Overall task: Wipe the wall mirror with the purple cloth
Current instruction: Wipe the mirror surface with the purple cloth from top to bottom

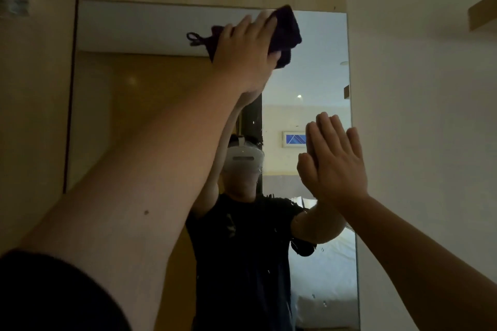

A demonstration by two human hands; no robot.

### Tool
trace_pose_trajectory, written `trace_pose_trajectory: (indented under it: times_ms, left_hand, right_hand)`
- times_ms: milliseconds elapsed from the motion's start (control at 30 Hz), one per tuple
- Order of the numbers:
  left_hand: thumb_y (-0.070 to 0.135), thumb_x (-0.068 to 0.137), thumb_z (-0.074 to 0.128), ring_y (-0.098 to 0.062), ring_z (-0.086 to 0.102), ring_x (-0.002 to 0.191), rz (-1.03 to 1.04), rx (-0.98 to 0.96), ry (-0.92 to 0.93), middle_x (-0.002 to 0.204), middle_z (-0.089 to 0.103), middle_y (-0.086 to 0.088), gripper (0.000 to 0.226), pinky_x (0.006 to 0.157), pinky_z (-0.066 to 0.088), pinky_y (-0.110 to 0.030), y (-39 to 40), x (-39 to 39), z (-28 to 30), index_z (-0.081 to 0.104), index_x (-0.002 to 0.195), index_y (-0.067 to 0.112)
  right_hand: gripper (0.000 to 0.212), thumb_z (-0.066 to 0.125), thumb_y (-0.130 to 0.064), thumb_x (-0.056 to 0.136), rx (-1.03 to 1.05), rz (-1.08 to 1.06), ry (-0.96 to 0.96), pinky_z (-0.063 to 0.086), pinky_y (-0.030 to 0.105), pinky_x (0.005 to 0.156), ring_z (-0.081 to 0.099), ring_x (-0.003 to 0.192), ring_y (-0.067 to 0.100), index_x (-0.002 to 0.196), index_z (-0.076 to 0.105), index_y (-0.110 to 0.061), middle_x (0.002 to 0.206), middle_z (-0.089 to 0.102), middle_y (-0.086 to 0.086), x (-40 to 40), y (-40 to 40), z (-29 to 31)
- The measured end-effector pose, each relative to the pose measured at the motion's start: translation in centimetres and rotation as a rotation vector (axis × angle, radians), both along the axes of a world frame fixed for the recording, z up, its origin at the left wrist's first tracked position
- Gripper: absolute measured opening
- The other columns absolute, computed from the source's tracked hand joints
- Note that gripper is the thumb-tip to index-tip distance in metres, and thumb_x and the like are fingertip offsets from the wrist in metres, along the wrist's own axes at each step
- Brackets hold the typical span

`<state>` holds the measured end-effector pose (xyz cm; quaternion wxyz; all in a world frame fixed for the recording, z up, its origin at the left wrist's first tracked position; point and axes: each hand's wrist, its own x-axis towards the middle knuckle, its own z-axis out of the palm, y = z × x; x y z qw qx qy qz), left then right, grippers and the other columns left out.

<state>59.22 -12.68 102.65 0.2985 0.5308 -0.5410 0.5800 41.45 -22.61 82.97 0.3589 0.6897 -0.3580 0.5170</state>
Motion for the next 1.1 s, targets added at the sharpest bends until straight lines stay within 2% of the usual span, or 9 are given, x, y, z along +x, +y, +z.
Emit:
trace_pose_trajectory:
  times_ms: [67, 233, 567, 667, 767, 833, 900, 967, 1100]
  left_hand:
    - [0.049, 0.102, 0.031, -0.029, 0.020, 0.148, 0.069, -0.013, -0.082, 0.162, 0.023, -0.006, 0.062, 0.119, 0.017, -0.049, -1.4, 0.5, -1.3, 0.024, 0.155, 0.017]
    - [0.051, 0.100, 0.035, -0.028, 0.026, 0.146, 0.015, 0.007, -0.182, 0.159, 0.030, -0.007, 0.063, 0.119, 0.019, -0.049, -0.6, 1.5, -7.6, 0.033, 0.152, 0.015]
    - [0.054, 0.086, 0.058, -0.035, 0.019, 0.149, 0.040, 0.352, -0.264, 0.162, 0.020, -0.011, 0.083, 0.116, 0.018, -0.053, 1.3, 2.0, -32.1, 0.028, 0.153, 0.015]
    - [0.045, 0.090, 0.050, -0.032, 0.031, 0.145, -0.003, 0.357, -0.315, 0.159, 0.030, -0.008, 0.067, 0.113, 0.025, -0.048, 1.6, 2.3, -36.5, 0.037, 0.150, 0.018]
    - [0.025, 0.101, 0.044, -0.026, 0.051, 0.130, -0.108, 0.244, -0.317, 0.147, 0.050, -0.004, 0.040, 0.101, 0.039, -0.040, 1.5, 2.5, -35.6, 0.051, 0.140, 0.021]
    - [0.018, 0.102, 0.044, -0.024, 0.058, 0.116, -0.175, 0.178, -0.313, 0.134, 0.059, -0.004, 0.034, 0.093, 0.043, -0.037, 1.3, 2.1, -33.9, 0.055, 0.134, 0.020]
    - [0.011, 0.098, 0.044, -0.025, 0.058, 0.110, -0.232, 0.106, -0.261, 0.126, 0.061, -0.006, 0.034, 0.094, 0.039, -0.037, 1.2, 1.1, -31.1, 0.057, 0.129, 0.017]
    - [0.010, 0.100, 0.035, -0.028, 0.057, 0.109, -0.296, 0.038, -0.178, 0.121, 0.063, -0.008, 0.036, 0.095, 0.038, -0.038, 0.7, -0.2, -26.9, 0.060, 0.126, 0.011]
    - [0.013, 0.093, 0.049, -0.035, 0.056, 0.113, -0.256, -0.051, -0.101, 0.126, 0.061, -0.011, 0.039, 0.098, 0.043, -0.048, -0.8, -2.5, -15.3, 0.057, 0.131, 0.008]
  right_hand:
    - [0.062, 0.024, -0.046, 0.100, -0.015, 0.014, -0.001, 0.005, 0.050, 0.123, 0.001, 0.153, 0.024, 0.154, 0.026, -0.016, 0.164, 0.015, 0.008, 0.0, -0.2, -0.1]
    - [0.059, 0.024, -0.042, 0.102, -0.059, 0.065, -0.014, 0.006, 0.051, 0.123, 0.006, 0.153, 0.025, 0.152, 0.031, -0.013, 0.163, 0.020, 0.009, 0.0, -0.4, -0.2]
    - [0.058, 0.015, -0.038, 0.105, -0.067, 0.178, -0.063, 0.014, 0.053, 0.121, 0.018, 0.150, 0.027, 0.147, 0.041, -0.008, 0.159, 0.031, 0.011, -0.3, 0.6, -0.1]
    - [0.059, 0.013, -0.039, 0.105, -0.046, 0.164, -0.041, 0.014, 0.053, 0.121, 0.018, 0.151, 0.026, 0.147, 0.041, -0.009, 0.159, 0.031, 0.011, -0.7, 0.5, -0.1]
    - [0.057, 0.016, -0.039, 0.105, -0.021, 0.186, -0.009, 0.011, 0.048, 0.123, 0.017, 0.151, 0.026, 0.149, 0.038, -0.010, 0.159, 0.030, 0.011, -1.1, 0.7, 0.2]
    - [0.056, 0.018, -0.038, 0.104, -0.008, 0.225, -0.022, 0.009, 0.044, 0.123, 0.015, 0.151, 0.024, 0.150, 0.035, -0.011, 0.160, 0.028, 0.010, -1.7, 0.6, 0.6]
    - [0.054, 0.020, -0.036, 0.104, -0.002, 0.251, -0.062, 0.010, 0.044, 0.123, 0.014, 0.151, 0.022, 0.151, 0.033, -0.012, 0.160, 0.028, 0.010, -2.7, 0.2, 0.8]
    - [0.054, 0.020, -0.035, 0.104, 0.008, 0.254, -0.107, 0.013, 0.047, 0.123, 0.015, 0.151, 0.023, 0.151, 0.033, -0.011, 0.160, 0.027, 0.011, -4.1, -0.3, 1.1]
    - [0.058, 0.017, -0.038, 0.104, 0.055, 0.204, -0.174, 0.011, 0.047, 0.122, 0.014, 0.151, 0.028, 0.151, 0.033, -0.007, 0.161, 0.024, 0.014, -6.9, -1.9, 1.5]
